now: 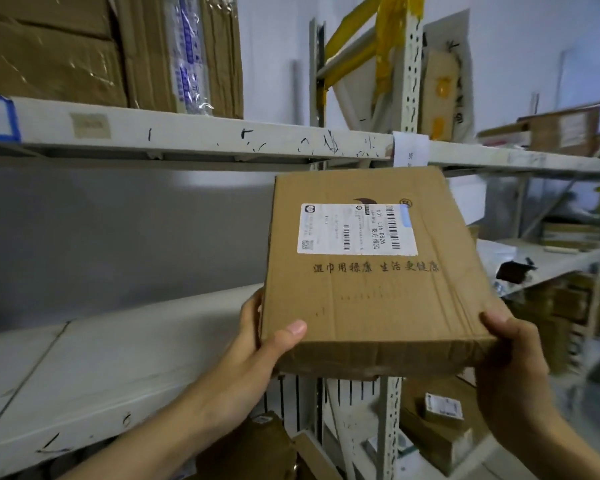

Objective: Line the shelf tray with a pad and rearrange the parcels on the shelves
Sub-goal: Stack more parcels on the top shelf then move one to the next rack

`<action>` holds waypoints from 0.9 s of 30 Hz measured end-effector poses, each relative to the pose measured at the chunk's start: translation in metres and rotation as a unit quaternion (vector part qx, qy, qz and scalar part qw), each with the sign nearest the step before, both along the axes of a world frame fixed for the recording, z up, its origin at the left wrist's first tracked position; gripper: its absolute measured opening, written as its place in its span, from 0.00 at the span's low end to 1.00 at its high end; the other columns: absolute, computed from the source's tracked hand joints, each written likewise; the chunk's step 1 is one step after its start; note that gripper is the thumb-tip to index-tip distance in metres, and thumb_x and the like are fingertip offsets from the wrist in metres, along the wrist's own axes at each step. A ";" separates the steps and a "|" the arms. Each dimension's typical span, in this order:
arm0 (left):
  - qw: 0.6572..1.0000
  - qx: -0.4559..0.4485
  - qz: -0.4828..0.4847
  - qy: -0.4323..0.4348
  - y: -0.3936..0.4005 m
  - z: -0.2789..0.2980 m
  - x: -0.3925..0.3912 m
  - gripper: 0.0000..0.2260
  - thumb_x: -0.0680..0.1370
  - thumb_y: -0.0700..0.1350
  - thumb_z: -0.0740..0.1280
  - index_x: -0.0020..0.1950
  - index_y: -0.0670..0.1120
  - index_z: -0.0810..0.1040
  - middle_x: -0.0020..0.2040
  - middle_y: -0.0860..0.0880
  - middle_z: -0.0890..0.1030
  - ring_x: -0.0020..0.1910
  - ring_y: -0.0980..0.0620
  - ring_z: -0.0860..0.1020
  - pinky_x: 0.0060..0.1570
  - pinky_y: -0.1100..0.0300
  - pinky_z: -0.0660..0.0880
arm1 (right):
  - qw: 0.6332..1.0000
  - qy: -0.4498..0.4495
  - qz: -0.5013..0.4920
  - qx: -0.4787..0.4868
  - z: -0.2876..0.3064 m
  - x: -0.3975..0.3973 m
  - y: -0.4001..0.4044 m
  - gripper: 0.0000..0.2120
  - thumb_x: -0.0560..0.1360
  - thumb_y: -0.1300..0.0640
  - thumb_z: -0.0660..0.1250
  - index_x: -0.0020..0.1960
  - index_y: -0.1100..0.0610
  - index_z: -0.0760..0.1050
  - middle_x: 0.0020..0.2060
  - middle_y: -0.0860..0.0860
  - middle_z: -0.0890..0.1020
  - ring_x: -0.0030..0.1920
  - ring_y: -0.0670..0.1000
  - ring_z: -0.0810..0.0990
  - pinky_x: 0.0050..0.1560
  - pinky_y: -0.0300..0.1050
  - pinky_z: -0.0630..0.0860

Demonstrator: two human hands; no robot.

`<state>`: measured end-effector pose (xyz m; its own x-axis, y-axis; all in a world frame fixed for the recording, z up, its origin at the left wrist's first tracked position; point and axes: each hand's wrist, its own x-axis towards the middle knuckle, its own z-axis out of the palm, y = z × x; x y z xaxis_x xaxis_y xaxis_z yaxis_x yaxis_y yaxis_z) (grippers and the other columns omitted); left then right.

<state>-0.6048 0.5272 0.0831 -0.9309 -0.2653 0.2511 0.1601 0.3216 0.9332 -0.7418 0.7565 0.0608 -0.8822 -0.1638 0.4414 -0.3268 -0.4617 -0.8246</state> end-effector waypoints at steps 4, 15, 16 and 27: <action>0.997 -0.017 -0.048 0.063 0.022 0.022 0.004 0.42 0.62 0.73 0.65 0.73 0.69 0.54 0.57 0.73 0.76 0.57 0.71 0.76 0.62 0.60 0.74 | 0.997 0.037 -0.051 -0.044 0.021 0.013 0.028 0.18 0.79 0.52 0.52 0.51 0.43 0.81 0.46 0.50 0.80 0.52 0.57 0.76 0.51 0.55 0.74; 0.968 -0.066 0.003 0.243 0.039 0.171 -0.009 0.25 0.74 0.63 0.61 0.69 0.57 0.67 0.54 0.61 0.77 0.51 0.62 0.77 0.49 0.65 0.77 | 0.982 0.124 -0.094 -0.104 0.173 -0.001 0.018 0.10 0.81 0.46 0.56 0.51 0.48 0.74 0.50 0.50 0.78 0.56 0.52 0.76 0.51 0.54 0.73; 0.967 -0.077 0.017 0.242 0.034 0.184 -0.014 0.23 0.76 0.63 0.60 0.68 0.56 0.67 0.53 0.60 0.77 0.51 0.62 0.77 0.47 0.66 0.76 | 0.984 0.118 -0.091 -0.100 0.188 -0.007 0.012 0.10 0.80 0.45 0.56 0.50 0.47 0.74 0.50 0.49 0.79 0.56 0.51 0.76 0.51 0.55 0.73; 0.941 -0.193 0.197 0.198 -0.008 0.289 -0.070 0.37 0.73 0.74 0.56 0.72 0.50 0.67 0.65 0.46 0.77 0.59 0.41 0.78 0.56 0.41 0.79 | 0.998 0.023 0.000 -0.054 0.313 -0.088 -0.055 0.27 0.72 0.26 0.60 0.56 0.46 0.78 0.49 0.51 0.84 0.53 0.56 0.81 0.54 0.62 0.76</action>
